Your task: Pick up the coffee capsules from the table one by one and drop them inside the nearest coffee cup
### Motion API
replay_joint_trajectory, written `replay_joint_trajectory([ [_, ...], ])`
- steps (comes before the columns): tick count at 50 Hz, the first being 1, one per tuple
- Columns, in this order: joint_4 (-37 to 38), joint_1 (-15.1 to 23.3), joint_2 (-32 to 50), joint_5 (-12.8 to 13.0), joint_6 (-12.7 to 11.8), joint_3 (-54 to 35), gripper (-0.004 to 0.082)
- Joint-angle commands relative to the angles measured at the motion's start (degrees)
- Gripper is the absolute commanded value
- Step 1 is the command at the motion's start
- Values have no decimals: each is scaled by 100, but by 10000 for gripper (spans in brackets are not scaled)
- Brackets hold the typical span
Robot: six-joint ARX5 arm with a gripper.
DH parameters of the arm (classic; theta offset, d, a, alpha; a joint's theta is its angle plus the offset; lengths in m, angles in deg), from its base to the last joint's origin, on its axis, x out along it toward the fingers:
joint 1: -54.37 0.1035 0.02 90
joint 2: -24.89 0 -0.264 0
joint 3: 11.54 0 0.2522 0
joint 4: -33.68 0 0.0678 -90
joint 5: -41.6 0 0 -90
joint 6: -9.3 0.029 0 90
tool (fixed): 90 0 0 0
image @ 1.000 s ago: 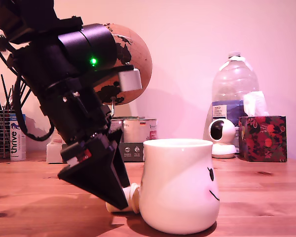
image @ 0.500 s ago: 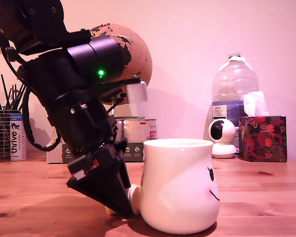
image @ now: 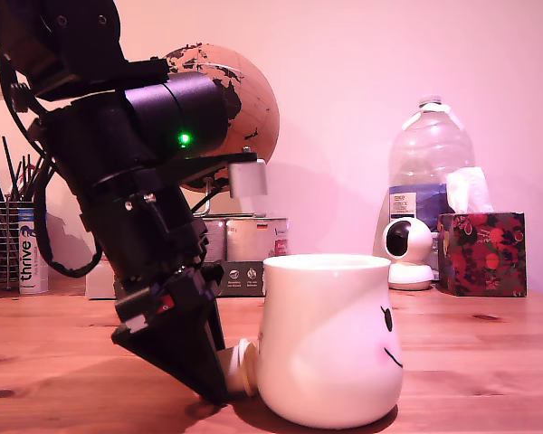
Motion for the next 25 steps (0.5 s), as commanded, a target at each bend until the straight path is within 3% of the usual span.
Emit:
replay_joint_trajectory([
  [1, 120, -20, 221, -59, -101, -13, 256],
  [14, 179, -28, 247, -219, -131, -13, 213],
  [25, -179, -31, 472, 186, -133, -13, 213],
])
